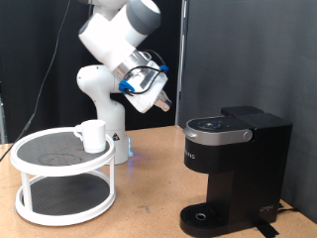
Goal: Make a cup of coffee with the keurig machine
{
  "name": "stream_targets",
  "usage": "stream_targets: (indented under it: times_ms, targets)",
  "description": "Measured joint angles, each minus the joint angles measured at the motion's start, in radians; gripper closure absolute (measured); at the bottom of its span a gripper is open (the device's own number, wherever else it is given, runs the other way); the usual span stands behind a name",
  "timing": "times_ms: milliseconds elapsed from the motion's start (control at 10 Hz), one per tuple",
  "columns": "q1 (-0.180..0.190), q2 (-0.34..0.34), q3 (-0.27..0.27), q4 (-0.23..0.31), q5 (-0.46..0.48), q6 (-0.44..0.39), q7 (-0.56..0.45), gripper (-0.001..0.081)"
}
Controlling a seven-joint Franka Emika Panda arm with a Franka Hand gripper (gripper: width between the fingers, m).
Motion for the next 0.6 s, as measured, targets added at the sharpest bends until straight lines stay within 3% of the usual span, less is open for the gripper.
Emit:
stream_targets:
  times_ms: [300,600]
  targets:
    - [-0.04,-0.04,-0.091,0.009,-0.069,-0.181,-0.073,0.0806]
    - [-0.051,-0.075,-0.109,-0.006,-0.065,-0.172,-0.095,0.0806]
